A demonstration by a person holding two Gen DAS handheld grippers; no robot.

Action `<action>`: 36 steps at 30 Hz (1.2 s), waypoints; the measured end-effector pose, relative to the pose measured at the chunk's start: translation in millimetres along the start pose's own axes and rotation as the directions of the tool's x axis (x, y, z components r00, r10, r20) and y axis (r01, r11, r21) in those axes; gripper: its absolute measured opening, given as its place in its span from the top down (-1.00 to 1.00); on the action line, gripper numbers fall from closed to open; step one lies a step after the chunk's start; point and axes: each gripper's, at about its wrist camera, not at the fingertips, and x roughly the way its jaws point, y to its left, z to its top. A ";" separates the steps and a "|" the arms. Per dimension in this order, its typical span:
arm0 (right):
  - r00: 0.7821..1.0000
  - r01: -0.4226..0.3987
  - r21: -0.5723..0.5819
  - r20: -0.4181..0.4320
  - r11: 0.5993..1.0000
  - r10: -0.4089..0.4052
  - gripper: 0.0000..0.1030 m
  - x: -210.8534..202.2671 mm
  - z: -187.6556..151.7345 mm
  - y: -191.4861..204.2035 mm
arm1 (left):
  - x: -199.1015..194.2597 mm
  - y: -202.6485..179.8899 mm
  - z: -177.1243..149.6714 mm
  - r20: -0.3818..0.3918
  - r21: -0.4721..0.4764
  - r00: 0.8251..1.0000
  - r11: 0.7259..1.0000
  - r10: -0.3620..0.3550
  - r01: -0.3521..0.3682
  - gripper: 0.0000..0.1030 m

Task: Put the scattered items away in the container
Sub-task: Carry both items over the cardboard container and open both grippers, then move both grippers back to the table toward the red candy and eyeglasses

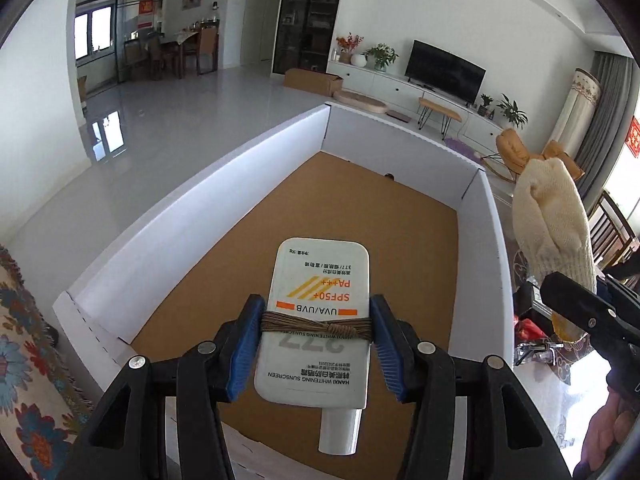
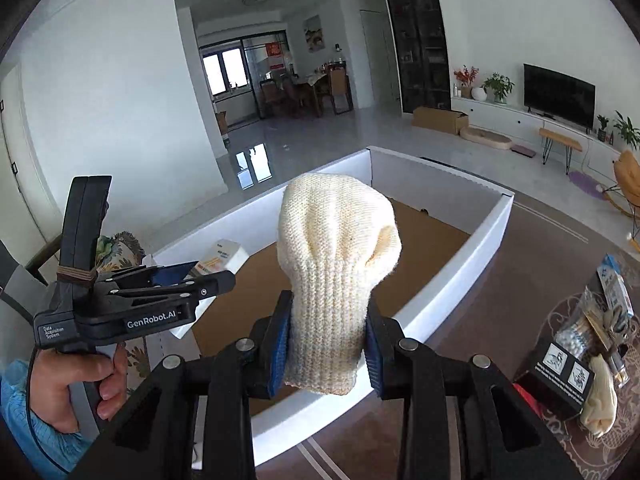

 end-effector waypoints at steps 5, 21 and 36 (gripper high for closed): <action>0.995 0.052 -0.057 -0.082 0.997 -0.056 0.36 61.2 16.9 16.7 | 23.8 19.2 -2.6 -0.064 -0.031 0.997 0.998 0.053 -0.055 -0.02; 0.975 0.161 -0.075 -0.144 0.984 -0.171 -0.99 89.0 -0.8 10.3 | 30.3 25.0 2.3 -0.076 -0.077 0.991 0.990 0.111 -0.117 -0.61; 0.924 0.377 0.117 0.019 0.919 -0.382 -0.99 -70.6 -73.7 -90.3 | -23.8 -28.1 -18.7 0.105 0.001 0.989 0.994 0.108 -0.108 -0.64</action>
